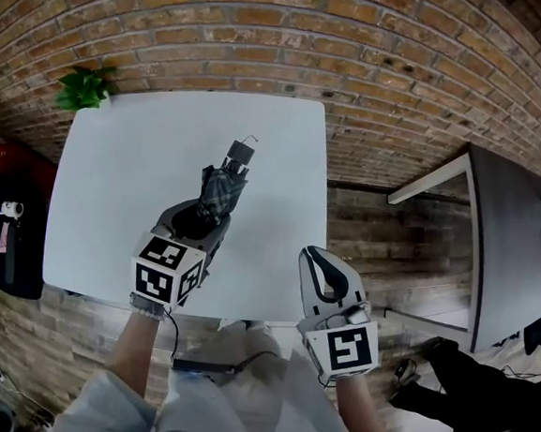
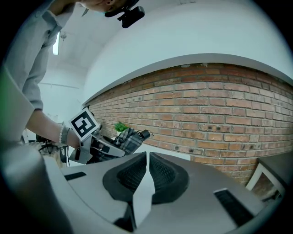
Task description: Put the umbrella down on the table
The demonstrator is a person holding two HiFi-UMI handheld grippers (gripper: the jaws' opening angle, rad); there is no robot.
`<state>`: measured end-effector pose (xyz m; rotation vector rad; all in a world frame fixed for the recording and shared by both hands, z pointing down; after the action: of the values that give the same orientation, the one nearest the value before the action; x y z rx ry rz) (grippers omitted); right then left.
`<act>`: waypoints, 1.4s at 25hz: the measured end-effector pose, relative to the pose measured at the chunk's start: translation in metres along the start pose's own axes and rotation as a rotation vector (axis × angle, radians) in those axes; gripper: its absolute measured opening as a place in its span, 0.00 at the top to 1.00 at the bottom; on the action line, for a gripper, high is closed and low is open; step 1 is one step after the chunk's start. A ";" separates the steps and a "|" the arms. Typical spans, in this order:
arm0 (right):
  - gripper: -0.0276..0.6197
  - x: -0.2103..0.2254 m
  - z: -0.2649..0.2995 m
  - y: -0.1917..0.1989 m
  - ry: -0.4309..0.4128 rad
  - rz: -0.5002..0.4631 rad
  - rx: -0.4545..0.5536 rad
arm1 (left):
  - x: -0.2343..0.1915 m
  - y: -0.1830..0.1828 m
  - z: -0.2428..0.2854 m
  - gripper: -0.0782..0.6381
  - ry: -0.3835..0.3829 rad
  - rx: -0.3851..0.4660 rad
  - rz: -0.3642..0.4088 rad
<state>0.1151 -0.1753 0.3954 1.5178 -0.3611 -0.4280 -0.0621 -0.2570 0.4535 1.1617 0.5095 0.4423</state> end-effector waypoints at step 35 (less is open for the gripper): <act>0.88 -0.001 -0.011 0.018 0.041 0.006 -0.016 | -0.005 0.116 0.055 0.56 0.024 -0.432 0.019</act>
<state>0.1204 -0.1655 0.4135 1.5071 -0.3290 -0.3935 -0.0418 -0.2617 0.5802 0.7466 0.3985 0.5516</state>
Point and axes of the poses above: the fingertips, and each gripper's own axes: z forward along the fingers, x to its right, y out of its underside, the point moved 4 cm from there along -z, backward along the fingers, and after that the axes turned 15 degrees about x, right-handed, at the moved point
